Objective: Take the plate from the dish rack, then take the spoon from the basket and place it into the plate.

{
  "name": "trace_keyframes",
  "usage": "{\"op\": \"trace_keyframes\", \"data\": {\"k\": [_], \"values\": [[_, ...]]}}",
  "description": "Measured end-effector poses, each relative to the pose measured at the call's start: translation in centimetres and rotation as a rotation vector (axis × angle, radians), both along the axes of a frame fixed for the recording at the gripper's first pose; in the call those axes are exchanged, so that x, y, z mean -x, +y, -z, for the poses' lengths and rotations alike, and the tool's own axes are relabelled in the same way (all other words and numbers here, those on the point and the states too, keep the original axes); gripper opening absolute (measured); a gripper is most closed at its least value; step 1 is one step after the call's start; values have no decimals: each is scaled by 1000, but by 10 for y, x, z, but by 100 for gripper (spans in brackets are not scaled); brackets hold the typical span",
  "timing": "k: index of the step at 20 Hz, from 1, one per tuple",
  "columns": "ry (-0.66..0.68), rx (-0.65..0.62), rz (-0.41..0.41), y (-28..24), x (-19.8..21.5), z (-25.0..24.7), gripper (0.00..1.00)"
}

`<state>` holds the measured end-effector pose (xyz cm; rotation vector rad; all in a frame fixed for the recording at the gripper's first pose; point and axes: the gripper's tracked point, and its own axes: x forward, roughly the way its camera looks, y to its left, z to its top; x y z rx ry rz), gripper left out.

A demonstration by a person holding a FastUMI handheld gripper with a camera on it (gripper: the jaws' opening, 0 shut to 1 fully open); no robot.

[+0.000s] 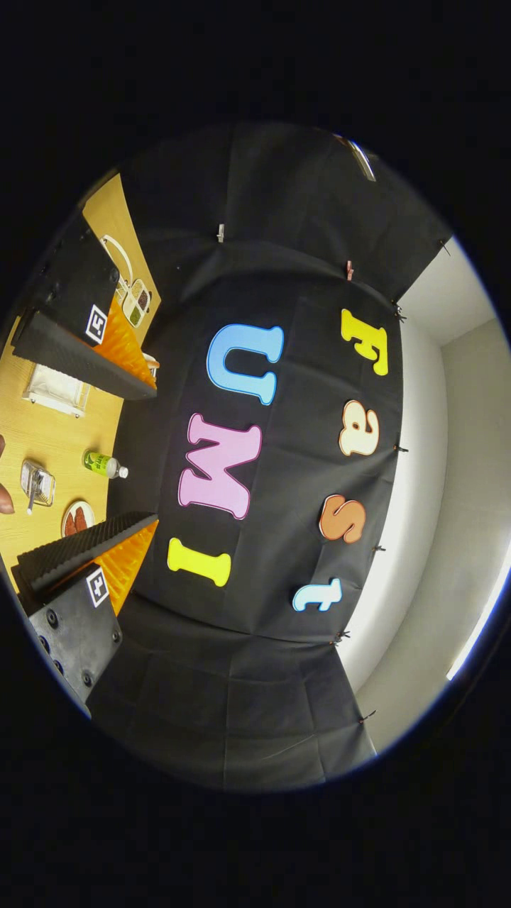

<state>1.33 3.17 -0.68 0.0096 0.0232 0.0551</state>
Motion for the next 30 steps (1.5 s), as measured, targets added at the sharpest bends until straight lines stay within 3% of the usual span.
{"op": "trace_keyframes", "data": {"k": [5,8,12,16,22,30], "values": [[3,-5,-27,16,-6,-2,98],[45,-29,-89,45,-18,5,98],[257,-60,-222,105,-41,46,98],[494,-110,-270,151,-70,109,98],[819,-166,-244,205,-106,221,98],[996,-104,-170,234,-123,298,89]]}}
